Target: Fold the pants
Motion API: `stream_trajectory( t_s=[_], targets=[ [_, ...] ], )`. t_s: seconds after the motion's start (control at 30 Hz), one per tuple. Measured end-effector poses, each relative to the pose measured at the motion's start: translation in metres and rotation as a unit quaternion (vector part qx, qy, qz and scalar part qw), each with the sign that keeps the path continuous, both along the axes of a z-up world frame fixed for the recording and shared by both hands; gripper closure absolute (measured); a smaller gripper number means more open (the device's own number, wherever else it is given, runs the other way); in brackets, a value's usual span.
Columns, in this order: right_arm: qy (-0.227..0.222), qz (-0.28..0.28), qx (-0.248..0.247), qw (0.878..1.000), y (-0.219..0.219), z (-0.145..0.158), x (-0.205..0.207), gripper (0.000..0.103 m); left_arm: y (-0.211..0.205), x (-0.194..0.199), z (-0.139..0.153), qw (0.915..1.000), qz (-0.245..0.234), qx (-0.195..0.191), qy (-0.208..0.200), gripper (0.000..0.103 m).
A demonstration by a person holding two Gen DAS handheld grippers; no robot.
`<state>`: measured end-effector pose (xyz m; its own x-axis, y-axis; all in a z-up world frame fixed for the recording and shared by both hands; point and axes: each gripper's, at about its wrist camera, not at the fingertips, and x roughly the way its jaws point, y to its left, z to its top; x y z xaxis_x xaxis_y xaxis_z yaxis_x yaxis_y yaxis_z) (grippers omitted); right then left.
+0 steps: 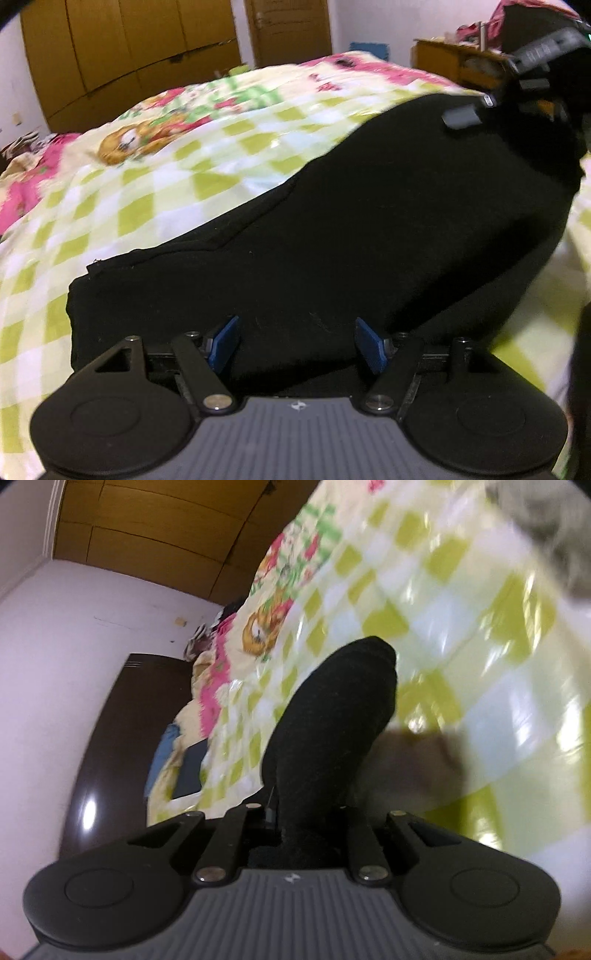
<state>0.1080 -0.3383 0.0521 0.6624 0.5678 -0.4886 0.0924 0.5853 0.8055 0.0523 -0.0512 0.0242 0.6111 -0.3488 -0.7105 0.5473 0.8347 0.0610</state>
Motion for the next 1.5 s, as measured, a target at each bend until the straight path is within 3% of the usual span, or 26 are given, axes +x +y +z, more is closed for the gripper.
stream_trajectory(
  t_s=[0.17,0.3,0.47,0.7,0.8,0.9,0.97,1.13,1.27,1.5],
  targets=[
    [-0.012,0.029,-0.042,0.999,0.049,0.039,0.01,0.087,0.03,-0.013,0.008,0.9989,0.027,-0.039,-0.004,0.022],
    [-0.013,0.063,-0.068,0.996,0.112,0.052,0.027,0.087,0.067,-0.03,0.011,0.996,0.064,-0.063,-0.005,0.022],
    [0.008,0.096,-0.107,0.99,0.192,0.044,0.042,0.086,0.104,-0.057,0.002,0.9908,0.1,-0.091,-0.005,0.022],
    [0.057,0.111,-0.169,0.978,0.282,-0.004,0.057,0.079,0.132,-0.061,-0.002,0.983,0.119,-0.14,0.0,0.022],
    [0.082,0.096,-0.162,0.979,0.295,-0.026,0.062,0.072,0.141,-0.066,-0.004,0.9812,0.126,-0.146,0.002,0.022],
    [0.079,0.106,-0.19,0.973,0.311,-0.03,0.061,0.06,0.146,-0.063,-0.006,0.9792,0.136,-0.15,0.009,0.022],
    [0.068,0.116,-0.185,0.974,0.315,-0.029,0.061,0.046,0.15,-0.064,-0.007,0.9786,0.141,-0.149,0.012,0.022],
    [0.048,0.124,-0.158,0.978,0.319,-0.015,0.058,0.042,0.15,-0.067,-0.006,0.9809,0.148,-0.126,0.007,0.022],
    [0.032,0.148,-0.109,0.982,0.322,-0.004,0.054,0.043,0.147,-0.075,0.002,0.9827,0.15,-0.109,-0.002,0.022],
    [-0.036,0.137,-0.179,0.974,0.304,0.017,0.062,0.043,0.157,-0.075,0.021,0.9794,0.184,-0.073,-0.038,0.022]
  ],
)
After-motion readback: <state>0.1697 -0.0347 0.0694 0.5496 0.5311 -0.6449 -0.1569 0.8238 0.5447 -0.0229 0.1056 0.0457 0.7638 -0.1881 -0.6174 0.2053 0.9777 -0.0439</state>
